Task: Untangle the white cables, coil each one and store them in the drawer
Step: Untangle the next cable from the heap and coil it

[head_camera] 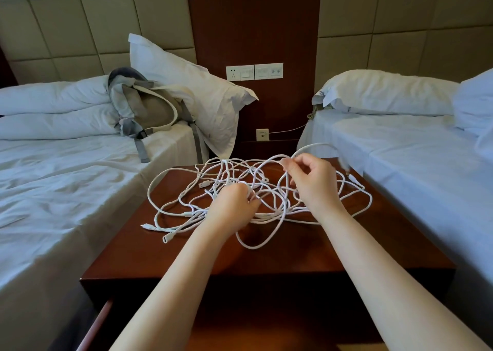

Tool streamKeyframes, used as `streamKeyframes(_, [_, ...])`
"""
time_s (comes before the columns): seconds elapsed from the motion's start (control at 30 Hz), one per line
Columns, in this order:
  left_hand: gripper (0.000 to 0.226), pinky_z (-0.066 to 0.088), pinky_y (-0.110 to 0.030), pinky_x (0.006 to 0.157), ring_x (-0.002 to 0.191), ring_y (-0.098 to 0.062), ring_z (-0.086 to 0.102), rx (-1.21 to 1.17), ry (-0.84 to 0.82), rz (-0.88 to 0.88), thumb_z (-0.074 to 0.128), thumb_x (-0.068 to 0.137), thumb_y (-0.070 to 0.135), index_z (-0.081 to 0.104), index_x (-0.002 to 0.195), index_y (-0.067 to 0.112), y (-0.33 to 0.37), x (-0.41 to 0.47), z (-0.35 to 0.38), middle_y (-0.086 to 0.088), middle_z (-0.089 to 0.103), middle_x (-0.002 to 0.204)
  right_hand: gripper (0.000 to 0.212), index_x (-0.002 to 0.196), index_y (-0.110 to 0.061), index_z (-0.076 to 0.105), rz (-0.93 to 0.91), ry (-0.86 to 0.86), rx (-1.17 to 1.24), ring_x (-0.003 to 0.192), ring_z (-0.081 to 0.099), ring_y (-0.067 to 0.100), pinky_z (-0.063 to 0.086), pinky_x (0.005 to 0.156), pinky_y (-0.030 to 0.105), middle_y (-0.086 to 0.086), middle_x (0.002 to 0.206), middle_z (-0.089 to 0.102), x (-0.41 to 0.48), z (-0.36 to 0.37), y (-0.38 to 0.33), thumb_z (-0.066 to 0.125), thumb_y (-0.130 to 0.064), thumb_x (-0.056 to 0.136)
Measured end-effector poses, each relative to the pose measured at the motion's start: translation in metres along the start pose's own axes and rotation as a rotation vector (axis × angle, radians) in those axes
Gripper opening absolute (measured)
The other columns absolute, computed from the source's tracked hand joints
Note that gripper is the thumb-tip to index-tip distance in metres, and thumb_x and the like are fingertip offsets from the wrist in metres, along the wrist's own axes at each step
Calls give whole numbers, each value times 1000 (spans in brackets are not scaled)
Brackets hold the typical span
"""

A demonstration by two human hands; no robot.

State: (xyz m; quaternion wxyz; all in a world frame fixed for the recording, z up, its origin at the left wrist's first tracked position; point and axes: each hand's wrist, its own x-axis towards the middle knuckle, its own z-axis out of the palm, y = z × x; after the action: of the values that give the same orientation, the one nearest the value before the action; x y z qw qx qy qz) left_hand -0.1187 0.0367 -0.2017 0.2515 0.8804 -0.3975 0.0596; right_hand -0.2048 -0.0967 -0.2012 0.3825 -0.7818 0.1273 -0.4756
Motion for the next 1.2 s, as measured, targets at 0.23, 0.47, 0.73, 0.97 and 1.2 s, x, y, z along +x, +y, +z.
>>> streamKeyframes(0.23, [41, 25, -25, 44, 52, -14, 39, -7, 157, -170, 44, 95, 18, 34, 56, 12, -15, 1, -15, -1, 41, 57, 30, 70, -8, 58, -130, 21, -80, 55, 55, 18, 43, 56, 27, 5, 59, 58, -1, 1, 6, 57, -28, 92])
streamKeyframes(0.47, [43, 31, -28, 51, 68, -18, 47, -87, 462, -207, 60, 87, 43, 43, 70, 8, -9, -3, -31, -5, 52, 75, 30, 65, -15, 59, -128, 68, -111, 51, 52, 11, 41, 51, 22, -7, 53, 54, 0, 4, -1, 60, -31, 91])
streamKeyframes(0.73, [47, 33, -30, 49, 52, -17, 40, -208, 392, -57, 60, 89, 34, 37, 57, 7, 5, -4, -38, -8, 46, 56, 26, 73, -8, 59, -75, 39, -17, 54, 51, 3, 38, 49, 12, -5, 55, 52, 2, 3, -5, 57, -24, 93])
streamKeyframes(0.97, [38, 34, -15, 45, 48, -10, 46, -224, -77, 88, 72, 76, 44, 69, 72, 6, 29, -11, -13, -2, 54, 52, 34, 62, -17, 48, -42, 143, 42, 49, 48, 4, 37, 49, 12, -5, 51, 48, 4, -4, -4, 58, -27, 93])
streamKeyframes(1.2, [30, 40, -25, 49, 59, -21, 54, 8, -4, 61, 54, 89, 21, 52, 60, 12, 23, -7, 1, -4, 55, 61, 33, 65, -8, 59, 303, 20, 330, 69, 59, 16, 52, 67, 24, 5, 63, 60, 7, -11, -3, 56, -24, 94])
